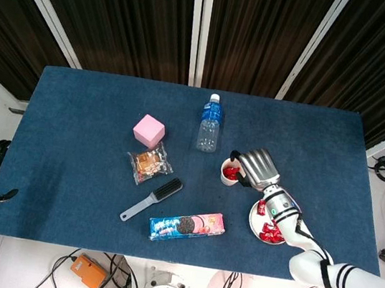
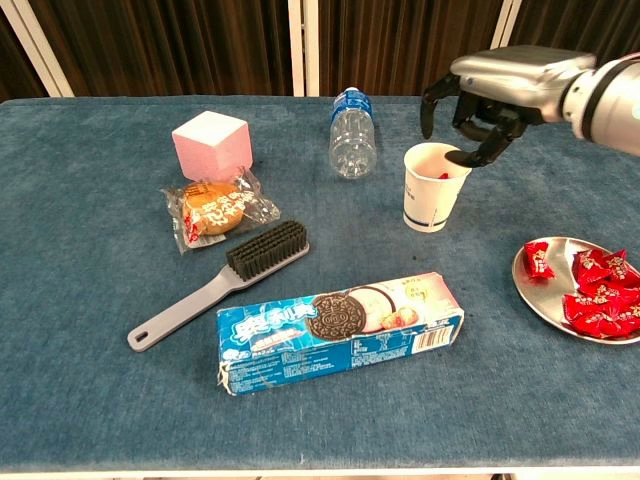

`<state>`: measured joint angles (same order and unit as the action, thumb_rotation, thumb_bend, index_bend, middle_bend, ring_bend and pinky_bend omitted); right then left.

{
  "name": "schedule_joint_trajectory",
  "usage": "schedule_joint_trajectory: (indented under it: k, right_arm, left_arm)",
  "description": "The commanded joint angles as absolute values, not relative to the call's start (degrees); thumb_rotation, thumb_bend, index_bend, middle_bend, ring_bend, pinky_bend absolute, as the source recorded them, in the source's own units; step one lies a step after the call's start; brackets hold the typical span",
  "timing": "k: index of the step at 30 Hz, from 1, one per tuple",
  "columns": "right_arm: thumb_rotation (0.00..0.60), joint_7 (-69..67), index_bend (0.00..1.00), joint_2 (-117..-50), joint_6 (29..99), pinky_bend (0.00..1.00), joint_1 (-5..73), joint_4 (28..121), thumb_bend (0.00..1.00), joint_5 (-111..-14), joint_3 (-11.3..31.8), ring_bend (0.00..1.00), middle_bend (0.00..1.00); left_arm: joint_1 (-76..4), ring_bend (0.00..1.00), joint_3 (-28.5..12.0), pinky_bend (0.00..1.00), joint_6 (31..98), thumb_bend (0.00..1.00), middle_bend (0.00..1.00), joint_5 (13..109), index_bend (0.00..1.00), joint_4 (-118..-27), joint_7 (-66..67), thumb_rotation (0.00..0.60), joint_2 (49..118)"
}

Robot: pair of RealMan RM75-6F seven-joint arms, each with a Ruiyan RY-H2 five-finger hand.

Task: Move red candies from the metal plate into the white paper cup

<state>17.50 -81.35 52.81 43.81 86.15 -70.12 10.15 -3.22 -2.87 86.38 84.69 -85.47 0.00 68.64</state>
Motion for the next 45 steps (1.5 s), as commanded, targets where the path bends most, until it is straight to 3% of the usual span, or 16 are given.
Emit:
schedule_joint_trajectory:
  k: [1,6,12,27,45]
  right_arm:
    - [0.6,16.4,0.48,-76.67,57.97,1.0,38.87,90.76,0.5,-73.09,6.89,1.0,0.91]
    - [0.6,16.84,0.51,-72.87,61.33,1.0,33.15,93.38,0.43,-74.71,1.42,1.0,0.91]
    - [0.6,17.38,0.51,-74.53,61.17,1.0,30.32,89.86,0.36,-76.85,-2.47,1.0,0.91]
    - [0.6,17.95,0.51,-81.38,59.01,1.0,31.29,81.66,0.33,-79.6,-1.03,1.0,0.91]
    - [0.6,18.98,0.55,-82.44,57.48,1.0,30.8,80.65,0.33,-78.98,-0.52,1.0,0.91]
  left_arm:
    - [-3.33,0.0,-2.81,0.0,86.39,0.0,0.1,84.93,0.07,-85.24,-0.22,0.6,68.8]
    - [-3.52,0.0,-2.68,0.0,86.79,0.0,0.1,85.86,0.07,-84.49,-0.72,0.6,69.44]
    - [-3.79,0.0,-2.64,0.0,87.05,0.0,0.1,86.53,0.07,-84.42,-0.7,0.6,69.86]
    - [-2.86,0.0,-2.4,0.0,88.14,0.0,0.1,86.22,0.07,-84.73,-0.67,0.6,69.54]
    - [-2.67,0.0,-2.34,0.0,88.02,0.0,0.1,85.99,0.07,-83.63,-1.49,0.6,70.0]
